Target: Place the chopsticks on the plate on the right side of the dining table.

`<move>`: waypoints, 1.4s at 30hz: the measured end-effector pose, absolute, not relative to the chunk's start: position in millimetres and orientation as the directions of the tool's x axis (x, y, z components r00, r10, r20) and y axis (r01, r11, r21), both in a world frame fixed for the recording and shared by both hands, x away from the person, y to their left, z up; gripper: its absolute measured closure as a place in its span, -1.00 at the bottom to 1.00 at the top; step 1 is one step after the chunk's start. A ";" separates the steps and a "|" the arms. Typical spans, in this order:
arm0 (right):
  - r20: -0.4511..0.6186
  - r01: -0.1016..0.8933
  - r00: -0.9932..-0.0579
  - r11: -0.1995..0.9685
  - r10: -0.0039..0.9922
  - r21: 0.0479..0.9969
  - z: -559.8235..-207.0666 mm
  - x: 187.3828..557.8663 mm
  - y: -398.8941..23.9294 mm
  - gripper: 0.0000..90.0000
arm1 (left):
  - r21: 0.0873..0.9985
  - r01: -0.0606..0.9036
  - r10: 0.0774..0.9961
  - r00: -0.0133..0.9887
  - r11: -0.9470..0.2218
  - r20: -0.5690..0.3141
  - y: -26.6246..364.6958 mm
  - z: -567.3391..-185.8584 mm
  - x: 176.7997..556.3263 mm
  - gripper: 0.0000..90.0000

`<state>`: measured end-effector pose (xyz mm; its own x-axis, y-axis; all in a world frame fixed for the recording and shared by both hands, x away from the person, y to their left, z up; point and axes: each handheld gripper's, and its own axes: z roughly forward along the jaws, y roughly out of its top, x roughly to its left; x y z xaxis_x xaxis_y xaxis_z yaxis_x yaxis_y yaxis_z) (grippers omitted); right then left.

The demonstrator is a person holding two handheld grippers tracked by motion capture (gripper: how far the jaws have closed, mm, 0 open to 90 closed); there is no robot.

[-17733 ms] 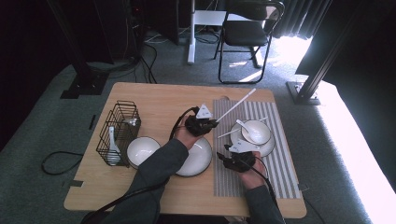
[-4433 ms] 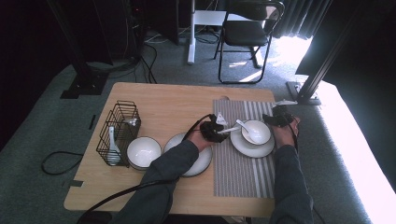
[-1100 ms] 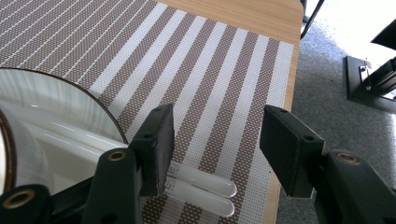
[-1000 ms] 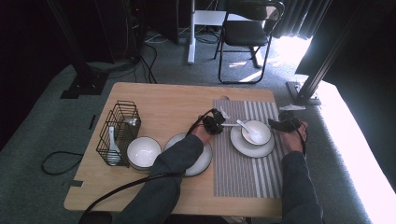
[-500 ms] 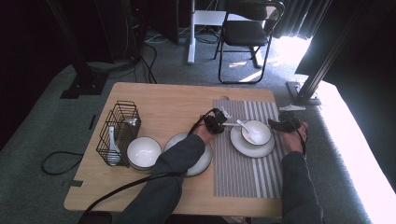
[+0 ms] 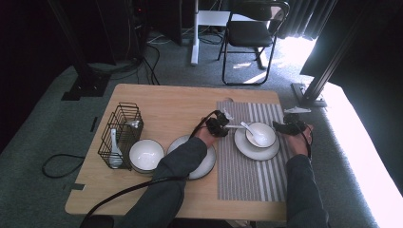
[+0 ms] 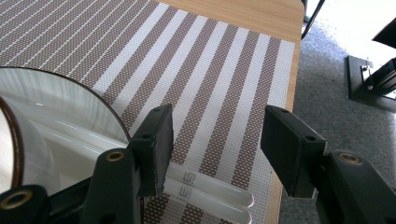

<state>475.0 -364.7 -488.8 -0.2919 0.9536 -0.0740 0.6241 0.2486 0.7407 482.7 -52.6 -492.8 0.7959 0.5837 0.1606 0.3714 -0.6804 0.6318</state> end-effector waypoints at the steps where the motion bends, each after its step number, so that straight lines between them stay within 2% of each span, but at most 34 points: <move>1: -0.074 0.624 -0.291 0.248 0.954 0.741 -488.7 475.0 -364.8 -0.04 | 0.631 0.373 0.584 0.796 -0.681 0.160 -51.1 -492.5 482.7 0.49; 16: -0.072 0.618 -0.278 0.235 0.958 0.750 -487.9 472.1 -367.5 -0.05 | 0.645 0.415 0.628 0.767 -0.642 0.132 -27.5 -490.5 484.7 0.46; 25: -0.071 0.607 -0.281 0.235 0.957 0.759 -486.1 471.2 -366.4 -0.05 | 0.667 0.457 0.684 0.721 -0.588 0.109 -30.1 -486.2 491.7 0.46; 42: -0.076 0.591 -0.286 0.238 0.955 0.771 -481.0 469.6 -367.1 -0.05 | 0.652 0.453 0.666 0.738 -0.608 0.108 -39.9 -488.7 494.8 0.45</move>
<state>469.6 -367.1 -481.0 -0.2862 0.9552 -0.0757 0.5909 0.2382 0.7708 494.8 -39.9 -488.7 0.7381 0.6661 0.1075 0.4534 -0.6076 0.6521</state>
